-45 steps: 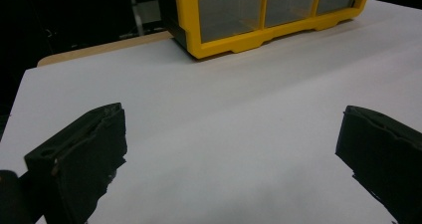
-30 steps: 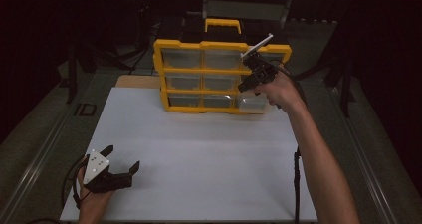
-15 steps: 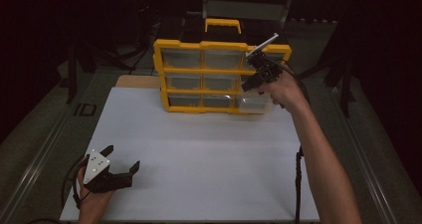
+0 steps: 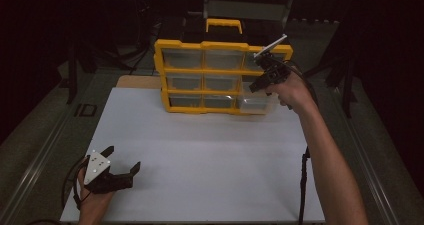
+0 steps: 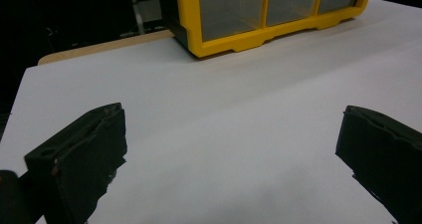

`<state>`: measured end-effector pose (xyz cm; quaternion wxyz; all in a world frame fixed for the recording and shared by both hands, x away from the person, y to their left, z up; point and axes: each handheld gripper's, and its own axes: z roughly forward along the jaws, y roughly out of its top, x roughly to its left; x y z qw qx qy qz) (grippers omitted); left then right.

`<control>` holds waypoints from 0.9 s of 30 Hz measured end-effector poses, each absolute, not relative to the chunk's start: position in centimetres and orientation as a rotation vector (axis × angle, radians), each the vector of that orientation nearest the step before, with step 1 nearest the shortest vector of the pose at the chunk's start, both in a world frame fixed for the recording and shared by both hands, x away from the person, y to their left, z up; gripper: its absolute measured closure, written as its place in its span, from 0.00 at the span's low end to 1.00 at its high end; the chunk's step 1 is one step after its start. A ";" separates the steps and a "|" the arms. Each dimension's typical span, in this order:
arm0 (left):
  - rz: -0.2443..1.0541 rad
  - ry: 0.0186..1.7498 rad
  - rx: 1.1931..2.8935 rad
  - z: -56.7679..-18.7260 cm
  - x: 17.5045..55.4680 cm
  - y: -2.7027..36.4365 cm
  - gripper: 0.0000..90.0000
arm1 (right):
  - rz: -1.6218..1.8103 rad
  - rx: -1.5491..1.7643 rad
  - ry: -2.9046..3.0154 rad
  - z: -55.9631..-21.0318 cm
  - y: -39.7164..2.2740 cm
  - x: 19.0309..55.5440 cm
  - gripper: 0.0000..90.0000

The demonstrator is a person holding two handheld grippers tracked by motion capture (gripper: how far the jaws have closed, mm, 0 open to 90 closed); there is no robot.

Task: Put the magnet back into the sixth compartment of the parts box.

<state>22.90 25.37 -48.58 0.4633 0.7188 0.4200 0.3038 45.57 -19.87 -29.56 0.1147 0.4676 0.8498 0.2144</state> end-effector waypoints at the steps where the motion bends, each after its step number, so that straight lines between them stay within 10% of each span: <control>1: 0.747 1.032 1.765 -48.6 22.9 25.4 0.00 | 0.626 1.372 2.492 -29.6 -20.0 45.6 0.70; 20: 0.748 1.035 1.757 -48.5 22.8 25.4 0.00 | 0.600 1.408 2.466 -29.8 -20.8 45.7 0.69; 27: 0.749 1.036 1.758 -48.5 22.8 25.5 0.00 | 0.640 1.422 2.430 -29.6 -21.0 45.6 0.26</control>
